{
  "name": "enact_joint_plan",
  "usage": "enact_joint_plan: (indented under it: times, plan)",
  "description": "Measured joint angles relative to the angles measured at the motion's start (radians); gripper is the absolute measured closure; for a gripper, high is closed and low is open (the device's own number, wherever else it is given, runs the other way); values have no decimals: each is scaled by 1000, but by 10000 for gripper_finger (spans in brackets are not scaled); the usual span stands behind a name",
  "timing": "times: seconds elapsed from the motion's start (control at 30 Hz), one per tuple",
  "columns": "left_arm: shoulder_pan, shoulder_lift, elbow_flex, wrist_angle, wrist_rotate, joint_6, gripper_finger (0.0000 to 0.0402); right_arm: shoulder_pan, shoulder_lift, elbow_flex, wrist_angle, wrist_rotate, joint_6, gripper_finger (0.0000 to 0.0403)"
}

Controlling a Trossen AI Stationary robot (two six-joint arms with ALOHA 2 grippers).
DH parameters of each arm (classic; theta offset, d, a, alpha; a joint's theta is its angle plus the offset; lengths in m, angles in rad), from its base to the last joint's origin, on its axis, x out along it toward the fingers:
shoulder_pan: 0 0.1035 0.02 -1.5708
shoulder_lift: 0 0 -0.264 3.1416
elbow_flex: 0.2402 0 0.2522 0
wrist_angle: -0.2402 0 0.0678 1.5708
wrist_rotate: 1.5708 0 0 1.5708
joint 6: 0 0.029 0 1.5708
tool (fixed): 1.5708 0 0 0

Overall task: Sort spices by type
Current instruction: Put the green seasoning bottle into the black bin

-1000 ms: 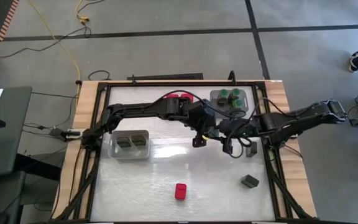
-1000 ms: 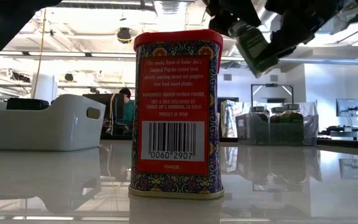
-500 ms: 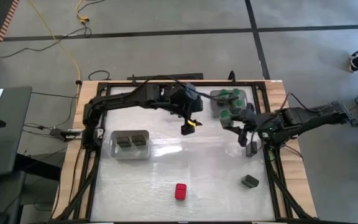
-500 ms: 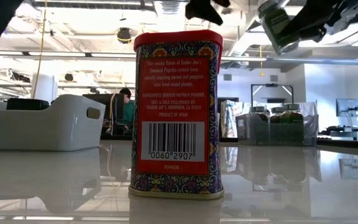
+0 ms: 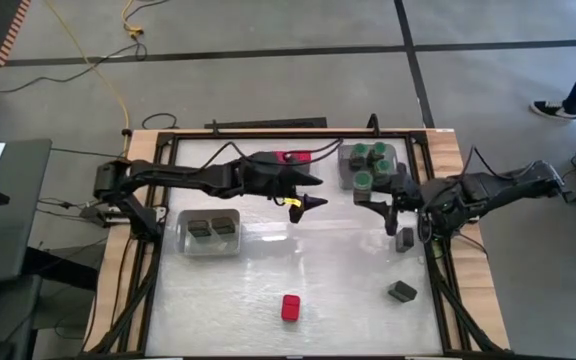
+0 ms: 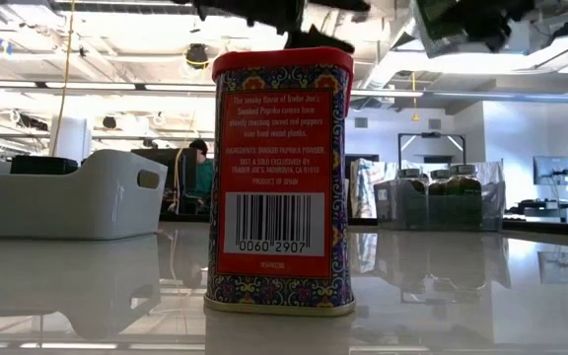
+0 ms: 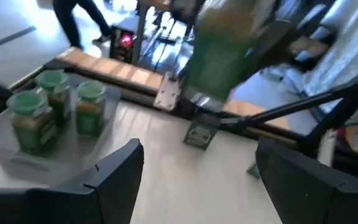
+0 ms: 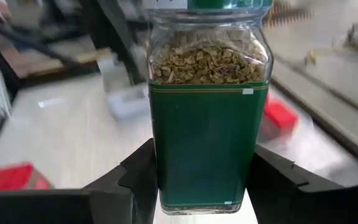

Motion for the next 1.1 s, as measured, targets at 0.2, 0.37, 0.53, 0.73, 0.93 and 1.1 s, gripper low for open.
enact_joint_plan:
  times: [0.2, 0.37, 0.53, 0.73, 0.93, 1.1]
  plan:
    - [3, -2, 11, 76, -2, 63, 107, -48, 54, 1, 232, -62, -127, 187]
    - [3, -2, 11, 195, 40, 93, 107, -90, 113, 7, 272, -140, -142, 187]
    - [3, -3, 12, 243, 43, 106, 107, -131, 171, 54, 322, -222, -203, 187]
    - [-3, -2, 12, 243, 46, 106, 107, -174, 252, 116, 331, -303, -212, 187]
    - [-14, -2, 12, 244, 58, 121, 109, -192, 333, 170, 326, -360, -226, 187]
    - [-28, -2, 12, 238, 57, 138, 141, -192, 362, 201, 326, -363, -253, 187]
